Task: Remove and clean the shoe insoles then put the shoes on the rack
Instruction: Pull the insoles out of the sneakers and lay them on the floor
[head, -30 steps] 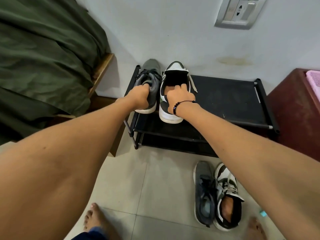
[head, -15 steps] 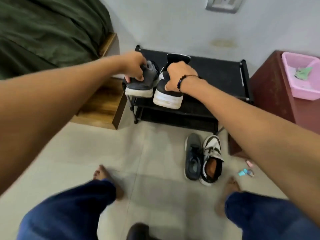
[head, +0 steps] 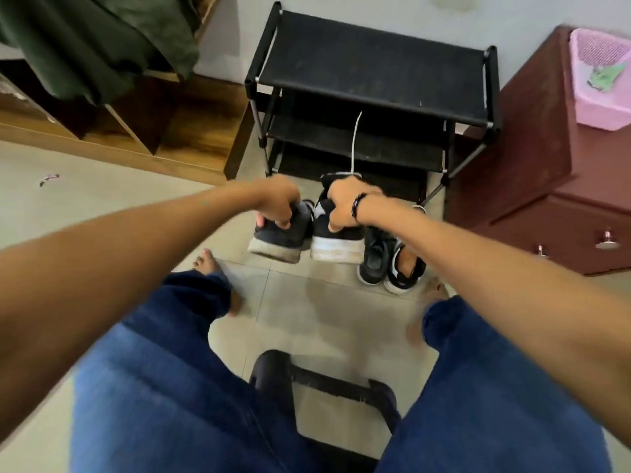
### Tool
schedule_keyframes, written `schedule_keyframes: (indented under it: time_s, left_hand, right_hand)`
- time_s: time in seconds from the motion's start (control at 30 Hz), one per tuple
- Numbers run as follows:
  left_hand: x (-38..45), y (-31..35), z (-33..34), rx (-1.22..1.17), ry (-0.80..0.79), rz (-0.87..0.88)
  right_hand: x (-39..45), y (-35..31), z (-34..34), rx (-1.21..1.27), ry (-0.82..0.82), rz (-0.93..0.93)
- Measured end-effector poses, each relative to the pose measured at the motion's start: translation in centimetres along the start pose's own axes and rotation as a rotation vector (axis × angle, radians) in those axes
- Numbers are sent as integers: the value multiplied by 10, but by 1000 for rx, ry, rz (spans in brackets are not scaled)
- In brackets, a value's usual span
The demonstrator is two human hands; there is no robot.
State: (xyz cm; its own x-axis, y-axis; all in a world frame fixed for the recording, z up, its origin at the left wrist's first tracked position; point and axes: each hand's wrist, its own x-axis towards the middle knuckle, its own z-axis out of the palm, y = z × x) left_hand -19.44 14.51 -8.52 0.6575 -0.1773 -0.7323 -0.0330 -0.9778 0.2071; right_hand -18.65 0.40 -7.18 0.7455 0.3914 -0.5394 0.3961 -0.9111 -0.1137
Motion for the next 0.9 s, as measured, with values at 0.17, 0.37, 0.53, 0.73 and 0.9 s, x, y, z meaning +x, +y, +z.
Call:
schedule_keyframes:
  time_s: [0.17,0.37,0.53,0.73,0.9]
  left_hand:
    - [69,-20,62,24,85,32]
    - [173,-28,116,-32,170,-51]
    - [227,-38,145,-20,276,-83]
    - [258,-43,193,-7,230,-82]
    - [266,-46,221,-52,154,-70]
  right_hand:
    - [54,14,76,49,-64,66]
    - [138,51,149,-1,-14,59]
    - [184,76,192,-18,2,82]
    - [199,82,252,-16,-137,136]
    - [204,92,270,-36,-204,201]
